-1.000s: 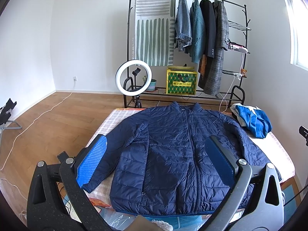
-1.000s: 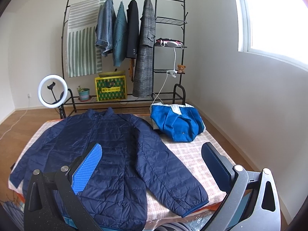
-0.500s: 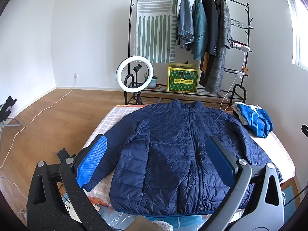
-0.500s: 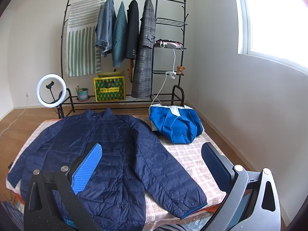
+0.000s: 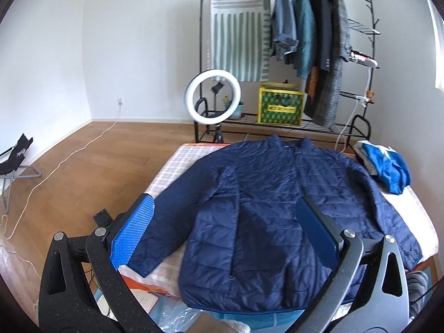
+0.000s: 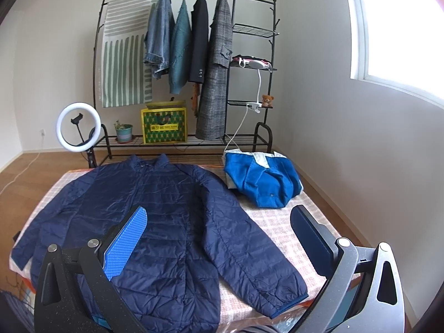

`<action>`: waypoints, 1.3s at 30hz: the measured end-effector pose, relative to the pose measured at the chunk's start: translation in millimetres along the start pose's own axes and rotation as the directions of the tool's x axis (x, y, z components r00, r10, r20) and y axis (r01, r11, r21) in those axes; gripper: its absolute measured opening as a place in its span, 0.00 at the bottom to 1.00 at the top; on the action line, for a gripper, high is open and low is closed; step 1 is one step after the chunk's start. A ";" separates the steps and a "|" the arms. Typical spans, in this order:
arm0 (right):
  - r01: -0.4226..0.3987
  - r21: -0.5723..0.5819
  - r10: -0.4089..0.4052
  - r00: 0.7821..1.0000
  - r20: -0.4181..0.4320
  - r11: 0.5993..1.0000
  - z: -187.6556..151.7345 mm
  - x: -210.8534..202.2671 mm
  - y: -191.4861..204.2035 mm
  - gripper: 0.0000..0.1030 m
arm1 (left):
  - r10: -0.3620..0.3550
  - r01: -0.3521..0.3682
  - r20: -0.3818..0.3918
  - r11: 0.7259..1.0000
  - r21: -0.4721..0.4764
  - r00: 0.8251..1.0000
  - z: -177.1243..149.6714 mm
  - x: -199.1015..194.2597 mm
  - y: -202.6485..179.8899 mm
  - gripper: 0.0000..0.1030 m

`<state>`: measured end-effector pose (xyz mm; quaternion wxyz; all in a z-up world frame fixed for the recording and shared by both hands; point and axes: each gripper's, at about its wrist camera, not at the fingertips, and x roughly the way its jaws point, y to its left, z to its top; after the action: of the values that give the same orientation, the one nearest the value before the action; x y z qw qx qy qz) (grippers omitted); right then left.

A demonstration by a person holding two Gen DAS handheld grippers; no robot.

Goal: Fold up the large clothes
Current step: 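Grasp the navy jacket's sleeve cuff with the left gripper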

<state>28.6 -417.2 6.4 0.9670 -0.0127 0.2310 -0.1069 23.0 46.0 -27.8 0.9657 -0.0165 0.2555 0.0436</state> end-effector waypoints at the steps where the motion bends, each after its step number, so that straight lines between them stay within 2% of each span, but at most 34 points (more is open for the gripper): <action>1: -0.011 -0.005 0.011 1.000 -0.001 1.000 -0.3 1.4 3.2 1.00 | 0.014 -0.014 -0.002 1.000 -0.003 1.000 -1.2 4.5 7.9 1.00; 4: -0.048 -0.030 0.048 0.999 0.000 0.998 -0.3 7.9 17.7 1.00 | 0.041 -0.041 -0.006 0.999 -0.013 0.999 -6.8 18.1 29.6 0.96; 9: -0.110 -0.083 0.112 0.993 0.019 0.990 -1.3 21.7 49.3 1.00 | 0.079 -0.081 -0.027 0.993 -0.082 0.996 -22.8 48.9 77.9 0.92; 14: -0.222 -0.077 0.221 0.975 -0.017 0.972 0.6 48.0 74.0 1.00 | 0.097 -0.116 -0.114 0.978 -0.171 0.989 -39.4 90.0 128.7 0.87; 16: -0.253 -0.064 0.251 0.967 -0.039 0.965 1.0 61.4 83.7 1.00 | 0.109 -0.144 -0.166 0.966 -0.214 0.980 -49.5 110.5 150.0 0.84; 19: -0.287 -0.064 0.282 0.957 -0.071 0.956 3.0 80.1 99.5 1.00 | 0.085 -0.163 -0.254 0.937 -0.308 0.964 -68.1 140.6 185.2 0.80; 22: -0.322 -0.089 0.313 0.944 -0.103 0.943 4.9 99.9 115.4 1.00 | 0.040 -0.198 -0.351 0.882 -0.427 0.935 -93.8 168.0 221.3 0.71; 24: -0.349 -0.108 0.337 0.934 -0.119 0.931 3.6 110.0 126.2 1.00 | 0.007 -0.232 -0.419 0.841 -0.488 0.908 -114.8 187.0 243.9 0.63; 26: -0.374 -0.127 0.358 0.924 -0.130 0.919 1.8 118.3 135.8 1.00 | -0.010 -0.274 -0.479 0.809 -0.520 0.878 -134.6 204.0 260.1 0.60; 30: -0.426 -0.153 0.403 0.901 -0.160 0.892 -5.3 132.2 155.3 0.99 | -0.057 -0.319 -0.551 0.764 -0.561 0.833 -164.4 225.4 275.7 0.57; 32: -0.449 -0.159 0.422 0.889 -0.179 0.879 -10.4 138.5 163.2 0.95 | -0.089 -0.330 -0.573 0.741 -0.584 0.814 -176.2 234.0 279.7 0.52; 35: -0.490 -0.149 0.455 0.864 -0.216 0.859 -16.8 147.7 169.8 0.94 | -0.117 -0.347 -0.602 0.724 -0.596 0.790 -186.0 246.9 279.6 0.50; 37: -0.492 -0.143 0.456 0.861 -0.226 0.859 -20.0 153.7 170.7 0.94 | -0.120 -0.357 -0.617 0.723 -0.591 0.778 -187.7 253.2 276.6 0.48; 39: -0.485 -0.125 0.448 0.861 -0.240 0.865 -20.9 160.9 169.5 0.94 | -0.123 -0.363 -0.620 0.716 -0.596 0.775 -190.4 257.2 278.1 0.43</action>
<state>193.3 -285.3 -96.3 0.9300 -0.0331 0.3331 0.1519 126.1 332.0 -323.2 0.7434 -0.3687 0.5232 0.1941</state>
